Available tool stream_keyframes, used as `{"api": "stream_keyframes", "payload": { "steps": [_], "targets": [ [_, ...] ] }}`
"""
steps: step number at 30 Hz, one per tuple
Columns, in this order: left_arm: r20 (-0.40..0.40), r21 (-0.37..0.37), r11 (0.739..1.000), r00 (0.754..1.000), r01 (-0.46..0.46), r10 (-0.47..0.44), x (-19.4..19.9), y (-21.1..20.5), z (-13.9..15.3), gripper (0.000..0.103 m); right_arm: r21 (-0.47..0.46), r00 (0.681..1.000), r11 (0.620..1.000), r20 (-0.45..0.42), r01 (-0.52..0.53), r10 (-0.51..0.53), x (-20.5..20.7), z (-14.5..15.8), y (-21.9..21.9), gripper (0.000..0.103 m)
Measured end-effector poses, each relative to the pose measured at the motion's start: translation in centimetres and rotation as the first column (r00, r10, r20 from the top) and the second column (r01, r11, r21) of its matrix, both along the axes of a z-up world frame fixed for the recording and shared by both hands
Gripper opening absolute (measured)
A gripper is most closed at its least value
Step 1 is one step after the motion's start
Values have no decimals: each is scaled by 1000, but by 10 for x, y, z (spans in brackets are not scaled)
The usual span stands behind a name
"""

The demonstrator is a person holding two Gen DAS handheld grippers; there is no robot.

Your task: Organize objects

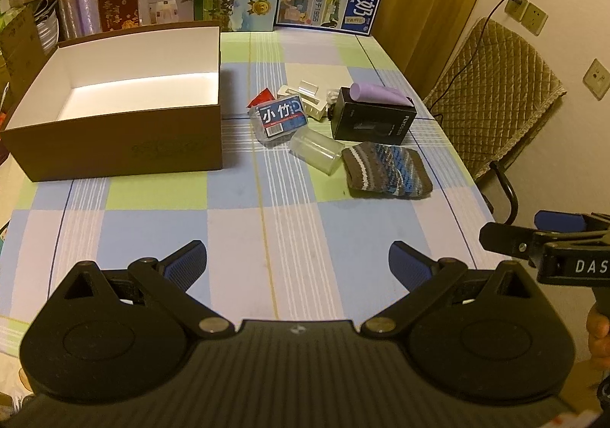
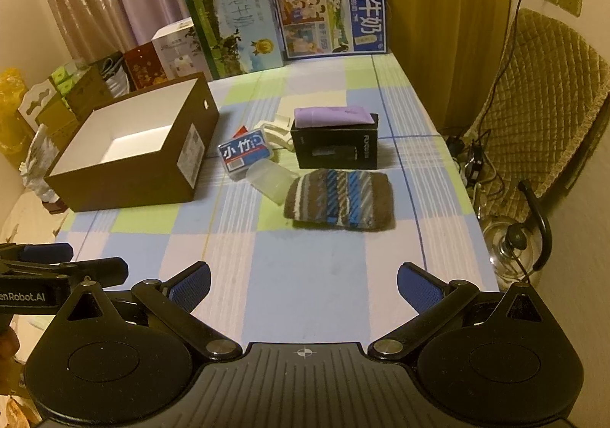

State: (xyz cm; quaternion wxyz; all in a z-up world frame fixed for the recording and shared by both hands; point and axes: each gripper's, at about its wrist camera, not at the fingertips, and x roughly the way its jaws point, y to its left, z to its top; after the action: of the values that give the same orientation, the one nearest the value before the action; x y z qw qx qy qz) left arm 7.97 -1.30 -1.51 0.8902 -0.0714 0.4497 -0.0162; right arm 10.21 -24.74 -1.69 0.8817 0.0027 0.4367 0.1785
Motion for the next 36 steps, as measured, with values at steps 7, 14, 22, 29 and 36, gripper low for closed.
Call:
{"api": "stream_keyframes", "payload": {
  "steps": [7, 14, 22, 29, 36],
  "targets": [
    [-12, 5, 1000, 1000, -1, 1, 22, -3, -7, 101, -5, 1000, 1000, -12, 0, 0, 23, -7, -3, 101],
    [-26, 12, 1000, 1000, 3, -3, 46, -8, -14, 101, -2, 1000, 1000, -19, -8, 8, 47, -11, -4, 101],
    [-34, 32, 999, 999, 0, 1, 73, -13, -22, 101, -4, 999, 1000, -34, -27, 26, 77, -20, -3, 101],
    [-38, 41, 999, 999, -4, 6, 101, -19, -38, 101, 40, 999, 998, -32, -40, 41, 105, -38, -7, 101],
    [-46, 32, 999, 999, -1, 3, 121, -22, -55, 101, 59, 998, 998, -39, -37, 39, 125, -56, -14, 101]
  ]
}}
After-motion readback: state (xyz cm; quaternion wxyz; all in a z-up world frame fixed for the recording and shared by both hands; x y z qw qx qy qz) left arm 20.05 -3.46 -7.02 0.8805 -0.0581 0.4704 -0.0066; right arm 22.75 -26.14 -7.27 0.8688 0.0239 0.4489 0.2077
